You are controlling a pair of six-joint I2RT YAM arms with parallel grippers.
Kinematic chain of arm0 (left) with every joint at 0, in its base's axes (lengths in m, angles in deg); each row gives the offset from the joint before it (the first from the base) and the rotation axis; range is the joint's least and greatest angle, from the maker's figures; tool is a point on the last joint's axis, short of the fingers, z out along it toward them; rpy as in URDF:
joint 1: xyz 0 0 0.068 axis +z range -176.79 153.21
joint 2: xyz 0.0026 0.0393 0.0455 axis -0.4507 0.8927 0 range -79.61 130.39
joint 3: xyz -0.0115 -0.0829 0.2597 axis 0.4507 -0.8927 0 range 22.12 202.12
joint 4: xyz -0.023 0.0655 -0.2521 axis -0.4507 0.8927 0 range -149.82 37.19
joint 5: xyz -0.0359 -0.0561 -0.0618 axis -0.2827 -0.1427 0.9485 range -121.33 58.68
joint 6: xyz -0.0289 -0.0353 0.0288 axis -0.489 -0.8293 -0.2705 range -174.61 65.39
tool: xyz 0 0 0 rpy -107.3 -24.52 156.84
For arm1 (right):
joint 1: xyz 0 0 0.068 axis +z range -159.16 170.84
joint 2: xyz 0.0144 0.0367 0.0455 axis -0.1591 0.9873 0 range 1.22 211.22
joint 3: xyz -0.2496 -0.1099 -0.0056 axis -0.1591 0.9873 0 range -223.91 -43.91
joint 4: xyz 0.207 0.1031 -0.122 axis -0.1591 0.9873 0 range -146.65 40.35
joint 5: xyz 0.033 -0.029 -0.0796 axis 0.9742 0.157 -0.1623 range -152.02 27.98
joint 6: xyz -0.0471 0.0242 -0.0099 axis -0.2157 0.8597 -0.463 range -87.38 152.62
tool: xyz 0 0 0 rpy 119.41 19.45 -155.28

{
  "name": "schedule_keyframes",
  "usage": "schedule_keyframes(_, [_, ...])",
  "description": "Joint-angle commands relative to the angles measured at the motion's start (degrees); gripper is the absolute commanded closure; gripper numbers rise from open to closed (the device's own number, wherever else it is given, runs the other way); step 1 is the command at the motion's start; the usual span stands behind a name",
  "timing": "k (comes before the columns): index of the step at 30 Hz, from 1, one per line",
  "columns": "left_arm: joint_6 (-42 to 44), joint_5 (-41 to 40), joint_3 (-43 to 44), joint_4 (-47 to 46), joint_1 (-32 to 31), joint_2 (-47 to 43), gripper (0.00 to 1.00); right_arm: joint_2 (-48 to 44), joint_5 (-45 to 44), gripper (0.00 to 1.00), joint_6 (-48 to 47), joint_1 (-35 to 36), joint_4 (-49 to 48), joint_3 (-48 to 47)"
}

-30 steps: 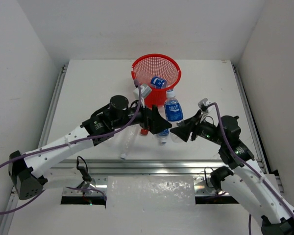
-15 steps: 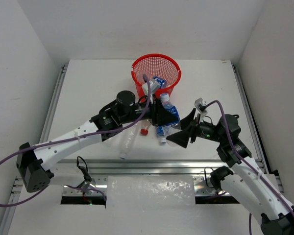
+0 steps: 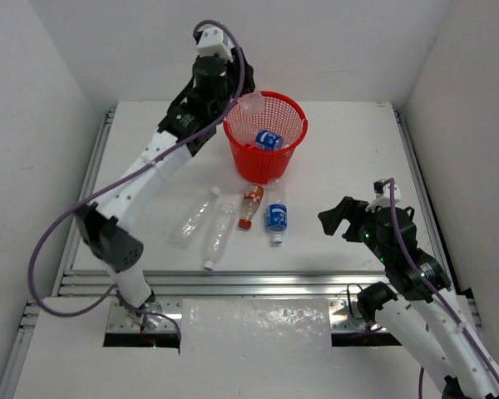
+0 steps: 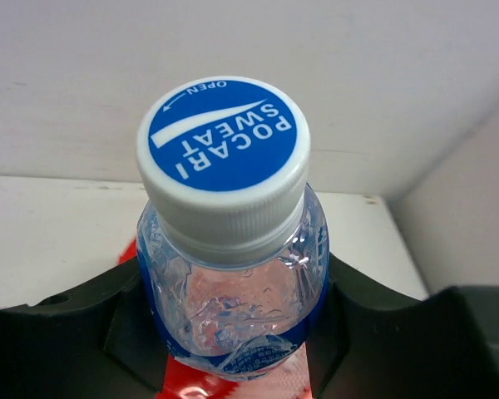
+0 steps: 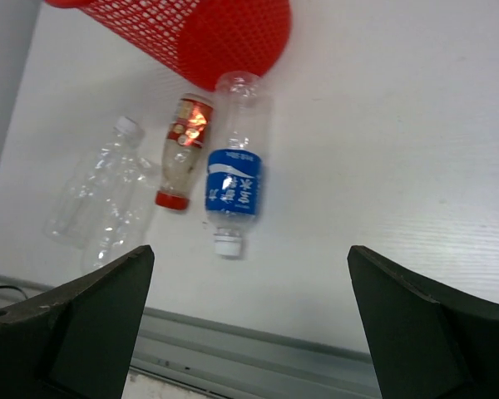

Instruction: Put the plastic bottles in the bin

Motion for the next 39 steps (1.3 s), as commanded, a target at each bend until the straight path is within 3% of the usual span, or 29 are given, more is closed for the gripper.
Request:
schedule_keyframes(1, [4.95,-1.72,7.22,3.36,2.13,9.79,1.0,-1.4,-4.95,0.01,0.96,-0.03,3.84,-0.4])
schedule_keyframes(3, [5.65,-0.57,11.7,3.97,2.84,12.89,0.94,-2.89,-4.77,0.01,0.88,-0.03,3.84,0.3])
schedule_keyframes(6, [5.83,0.4,15.67,5.99,3.1,17.64,0.64,-4.13,-4.6,0.01,0.09,-0.03,4.19,1.09])
schedule_keyframes(7, [5.66,0.57,15.93,6.25,3.1,18.52,0.43,-4.13,-4.68,0.01,-0.09,-0.03,4.63,1.1])
schedule_keyframes(9, [4.69,0.66,14.97,6.7,3.1,18.1,0.24,-3.87,-4.77,0.01,-0.79,-0.03,4.81,1.18])
schedule_keyframes(12, [3.55,0.75,12.34,6.43,3.1,16.52,0.15,-2.82,-4.07,0.01,-1.32,-0.03,4.29,1.27])
schedule_keyframes(21, [1.08,4.87,3.55,5.65,3.19,7.91,0.12,1.58,0.41,0.01,-0.53,-0.03,-0.98,4.61])
schedule_keyframes(29, [-1.11,6.9,2.76,8.19,3.19,9.4,0.14,2.99,1.47,0.01,-1.23,-0.03,-1.96,5.49])
schedule_keyframes(34, [-4.8,8.4,-5.67,7.84,3.01,0.18,0.1,6.67,8.22,0.01,-5.09,-0.03,-4.15,4.88])
schedule_keyframes(39, [-12.87,2.96,-21.63,11.6,3.1,-17.74,0.04,19.74,13.07,0.01,-4.84,0.4,-8.27,2.5])
